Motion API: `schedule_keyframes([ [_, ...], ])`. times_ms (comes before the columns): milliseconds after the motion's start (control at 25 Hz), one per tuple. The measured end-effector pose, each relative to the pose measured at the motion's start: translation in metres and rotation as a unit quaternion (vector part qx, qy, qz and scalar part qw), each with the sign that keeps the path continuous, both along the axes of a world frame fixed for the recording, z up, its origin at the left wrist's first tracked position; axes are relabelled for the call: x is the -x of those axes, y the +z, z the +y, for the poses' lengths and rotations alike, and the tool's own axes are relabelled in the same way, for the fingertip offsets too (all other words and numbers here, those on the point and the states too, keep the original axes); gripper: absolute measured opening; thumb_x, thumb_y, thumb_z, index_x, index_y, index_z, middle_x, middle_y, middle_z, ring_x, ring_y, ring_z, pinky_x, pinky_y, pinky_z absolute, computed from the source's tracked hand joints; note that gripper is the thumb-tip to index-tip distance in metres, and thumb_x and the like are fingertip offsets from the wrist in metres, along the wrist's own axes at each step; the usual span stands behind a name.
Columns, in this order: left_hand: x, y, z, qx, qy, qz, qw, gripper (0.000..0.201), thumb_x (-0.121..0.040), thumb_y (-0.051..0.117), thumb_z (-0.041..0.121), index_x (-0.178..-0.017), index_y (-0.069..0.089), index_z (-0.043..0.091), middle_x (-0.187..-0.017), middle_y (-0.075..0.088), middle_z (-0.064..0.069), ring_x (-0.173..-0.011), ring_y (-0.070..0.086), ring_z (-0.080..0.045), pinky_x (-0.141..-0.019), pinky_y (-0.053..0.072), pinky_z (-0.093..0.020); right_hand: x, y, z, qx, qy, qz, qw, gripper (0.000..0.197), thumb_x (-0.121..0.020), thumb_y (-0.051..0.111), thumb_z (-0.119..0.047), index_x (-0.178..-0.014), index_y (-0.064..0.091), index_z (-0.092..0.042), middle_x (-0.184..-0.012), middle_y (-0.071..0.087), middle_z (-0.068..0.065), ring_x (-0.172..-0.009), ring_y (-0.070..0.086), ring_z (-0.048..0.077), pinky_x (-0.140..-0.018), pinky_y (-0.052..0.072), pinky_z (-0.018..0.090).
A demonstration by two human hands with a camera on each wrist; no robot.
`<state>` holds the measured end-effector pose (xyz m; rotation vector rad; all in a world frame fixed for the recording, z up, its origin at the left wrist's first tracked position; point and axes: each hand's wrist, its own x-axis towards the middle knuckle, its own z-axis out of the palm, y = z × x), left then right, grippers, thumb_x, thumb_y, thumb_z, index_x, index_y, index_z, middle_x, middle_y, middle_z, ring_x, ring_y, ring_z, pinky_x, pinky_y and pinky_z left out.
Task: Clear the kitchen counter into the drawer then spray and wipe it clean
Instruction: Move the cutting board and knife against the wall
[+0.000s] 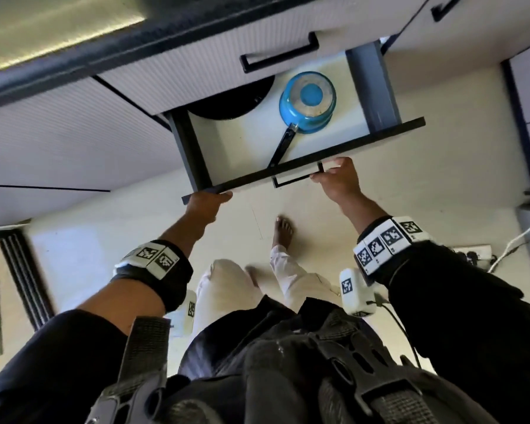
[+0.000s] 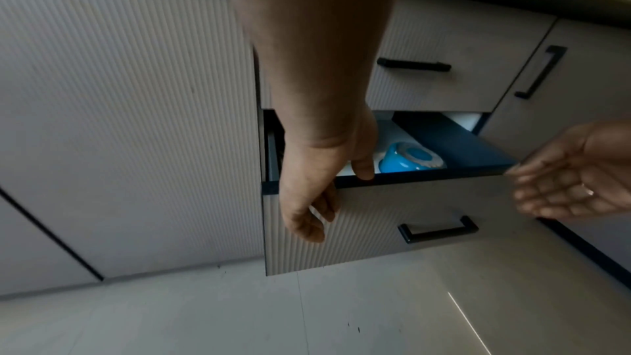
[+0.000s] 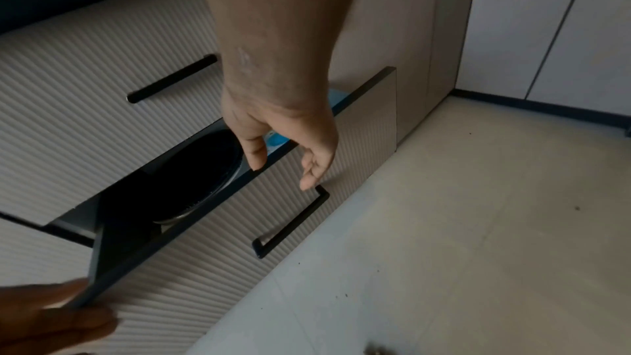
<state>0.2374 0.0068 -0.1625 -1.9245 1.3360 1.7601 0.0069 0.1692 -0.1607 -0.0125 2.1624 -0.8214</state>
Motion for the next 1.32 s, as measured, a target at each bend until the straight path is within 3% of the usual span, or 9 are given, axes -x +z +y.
schedule_keyframes([
  [120, 0.019, 0.010, -0.026, -0.053, 0.097, 0.075, 0.991, 0.018, -0.094, 0.062, 0.024, -0.112, 0.059, 0.022, -0.103, 0.065, 0.003, -0.092, 0.056, -0.018, -0.080, 0.047, -0.031, 0.014, 0.000, -0.048, 0.002, -0.017, -0.094, 0.995, 0.071, -0.078, 0.076, -0.004, -0.140, 0.042, -0.004, -0.113, 0.057, 0.008, -0.093, 0.057, 0.021, -0.087, 0.049, 0.031],
  [320, 0.052, 0.011, -0.080, -0.069, 0.263, 0.147, 0.951, 0.016, -0.094, 0.051, 0.005, -0.088, 0.060, 0.017, -0.079, 0.069, -0.001, -0.084, 0.066, -0.021, -0.074, 0.050, -0.029, 0.046, 0.008, -0.109, 0.012, 0.001, -0.121, 0.993, 0.065, -0.080, 0.065, 0.016, -0.140, 0.040, 0.006, -0.085, 0.061, 0.001, -0.070, 0.056, 0.011, -0.055, 0.046, 0.016],
  [480, 0.074, 0.008, -0.115, -0.127, 0.379, 0.195, 0.896, 0.012, -0.097, 0.049, 0.011, -0.089, 0.057, 0.016, -0.078, 0.058, -0.003, -0.085, 0.063, -0.015, -0.080, 0.050, -0.031, 0.067, 0.015, -0.157, 0.012, 0.002, -0.120, 0.993, 0.054, -0.084, 0.046, 0.023, -0.137, 0.037, 0.014, -0.138, 0.050, 0.026, -0.099, 0.058, 0.025, -0.072, 0.047, 0.026],
  [640, 0.096, 0.007, -0.120, -0.135, 0.414, 0.195, 0.879, 0.016, -0.100, 0.045, 0.015, -0.094, 0.060, 0.019, -0.088, 0.059, 0.005, -0.081, 0.056, -0.009, -0.085, 0.045, -0.029, 0.081, 0.015, -0.177, 0.037, -0.044, -0.110, 0.992, 0.059, -0.077, 0.045, 0.028, -0.135, 0.041, 0.016, -0.143, 0.044, 0.031, -0.072, 0.049, 0.015, -0.060, 0.034, 0.030],
  [800, 0.105, -0.006, -0.133, -0.128, 0.459, 0.203, 0.855, 0.050, -0.084, 0.024, -0.015, -0.107, 0.058, 0.014, -0.115, 0.058, 0.002, -0.108, 0.056, -0.013, -0.091, 0.044, -0.028, 0.094, 0.012, -0.175, 0.019, 0.018, -0.139, 0.990, 0.061, -0.078, 0.054, 0.022, -0.135, 0.046, 0.002, -0.147, 0.046, 0.011, -0.124, 0.056, 0.029, -0.094, 0.049, 0.040],
  [880, 0.110, -0.008, -0.130, -0.121, 0.473, 0.201, 0.849, 0.057, -0.078, 0.021, -0.019, -0.107, 0.058, 0.014, -0.122, 0.057, 0.001, -0.116, 0.056, -0.015, -0.089, 0.046, -0.027, 0.101, 0.008, -0.168, 0.005, 0.062, -0.153, 0.986, 0.067, -0.079, 0.055, 0.021, -0.140, 0.040, -0.002, -0.145, 0.048, 0.010, -0.126, 0.054, 0.031, -0.093, 0.049, 0.039],
  [1040, 0.113, 0.000, -0.131, -0.066, 0.434, 0.167, 0.883, 0.032, -0.094, 0.038, -0.003, -0.096, 0.062, 0.018, -0.095, 0.064, 0.005, -0.096, 0.062, -0.011, -0.079, 0.048, -0.024, 0.118, 0.018, -0.159, -0.002, 0.172, -0.149, 0.974, 0.079, -0.082, 0.066, 0.009, -0.150, 0.028, -0.009, -0.125, 0.062, 0.009, -0.109, 0.062, 0.026, -0.079, 0.051, 0.029],
  [1160, 0.123, 0.033, -0.130, 0.027, 0.213, 0.070, 0.974, 0.016, -0.094, 0.053, 0.011, -0.090, 0.066, 0.019, -0.089, 0.063, -0.002, -0.072, 0.058, -0.013, -0.058, 0.045, -0.019, 0.127, 0.051, -0.154, 0.003, 0.314, -0.108, 0.943, 0.064, -0.084, 0.073, -0.001, -0.141, 0.045, -0.006, -0.119, 0.064, 0.014, -0.099, 0.062, 0.024, -0.072, 0.049, 0.020],
  [1320, 0.160, 0.094, -0.095, 0.076, -0.073, 0.124, 0.987, 0.027, -0.091, 0.056, -0.004, -0.110, 0.069, 0.009, -0.093, 0.070, -0.005, -0.076, 0.061, -0.014, -0.060, 0.047, -0.017, 0.140, 0.113, -0.146, 0.084, 0.412, -0.069, 0.904, 0.044, -0.084, 0.077, -0.013, -0.124, 0.060, -0.010, -0.108, 0.069, 0.008, -0.101, 0.067, 0.027, -0.089, 0.052, 0.039],
])
